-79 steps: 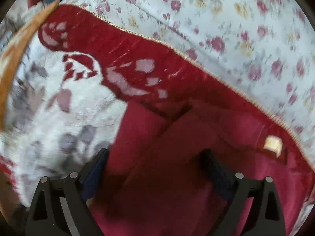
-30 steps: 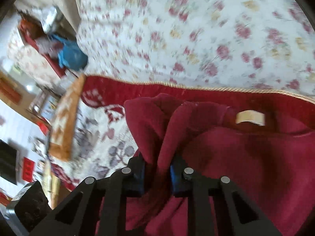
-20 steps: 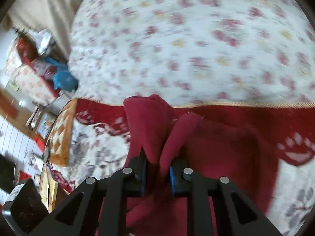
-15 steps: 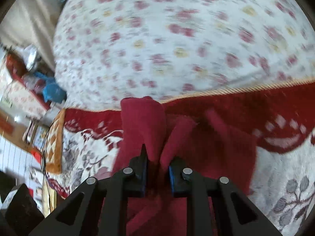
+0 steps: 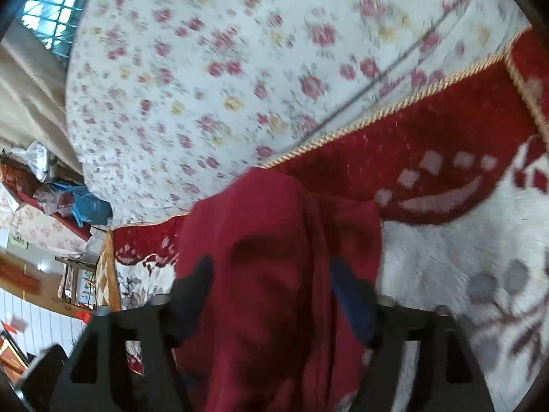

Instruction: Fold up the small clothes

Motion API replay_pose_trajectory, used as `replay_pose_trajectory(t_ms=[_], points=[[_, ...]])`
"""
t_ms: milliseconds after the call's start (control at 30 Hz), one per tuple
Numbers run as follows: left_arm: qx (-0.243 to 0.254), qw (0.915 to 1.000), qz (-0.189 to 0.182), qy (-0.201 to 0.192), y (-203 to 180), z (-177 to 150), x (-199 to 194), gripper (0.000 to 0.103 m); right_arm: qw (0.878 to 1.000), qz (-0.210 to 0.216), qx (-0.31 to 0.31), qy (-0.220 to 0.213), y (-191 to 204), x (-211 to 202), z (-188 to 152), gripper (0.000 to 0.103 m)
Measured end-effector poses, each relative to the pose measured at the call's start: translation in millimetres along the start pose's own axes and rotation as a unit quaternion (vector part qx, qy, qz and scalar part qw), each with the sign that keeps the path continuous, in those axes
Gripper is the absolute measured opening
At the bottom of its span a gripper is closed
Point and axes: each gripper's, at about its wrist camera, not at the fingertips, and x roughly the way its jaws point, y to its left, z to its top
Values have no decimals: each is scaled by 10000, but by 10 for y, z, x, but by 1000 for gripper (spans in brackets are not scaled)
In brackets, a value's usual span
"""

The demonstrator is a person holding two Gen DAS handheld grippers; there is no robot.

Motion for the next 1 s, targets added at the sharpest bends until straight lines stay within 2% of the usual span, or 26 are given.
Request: replay_pose_trajectory(t_ms=[100,167,200,233,267,333,467,533,600,667,700,733,800,867,967,1000], points=[[-69,9992,333,-220,214,-117,-273,86,9993,-148,-327,112,192,-68,-173,87],[-305,9977,557,-228,387,-175,-334,86,9977,-376,-506,257,263,31,-298,88],[-504,9963,680,-151,505,-231,-319,86,9960,-522,-644,334,294,102,-356,84],[-646,9951,740,-87,582,-265,-288,86,9943,-669,-753,360,282,136,-404,52],[-716,9945,762,-57,629,-292,-262,86,9898,-982,-962,385,325,190,-476,27],[-724,9938,848,5,707,-336,-214,86,9859,-1184,-1164,228,373,145,-558,21],[-525,9915,1188,0,777,-419,-89,86,9680,-1910,-1626,31,412,45,-725,20],[-474,9917,1197,-30,770,-428,-42,86,9672,-1993,-1572,110,324,125,-752,20],[-424,9915,1232,-68,783,-396,-10,86,9702,-1897,-1507,19,319,94,-724,23],[-350,9905,1321,-155,749,-372,-27,86,9736,-1818,-1371,-153,348,-37,-666,41],[-329,9900,1353,-207,746,-363,-40,86,9730,-1876,-1296,-352,370,-125,-640,54],[-334,9898,1363,-229,747,-352,-38,86,9719,-1891,-1275,-581,424,-207,-615,59],[-398,9896,1359,-263,757,-329,-37,86,9719,-1745,-1354,-818,529,-298,-567,59],[-463,9894,1346,-281,764,-311,-22,86,9713,-1542,-1635,-774,676,-261,-544,59],[-493,9891,1353,-308,757,-280,27,87,9613,-1661,-2119,-589,834,-37,-543,59],[-479,9890,1365,-319,749,-272,43,88,9552,-1812,-2281,-530,843,99,-539,54]])
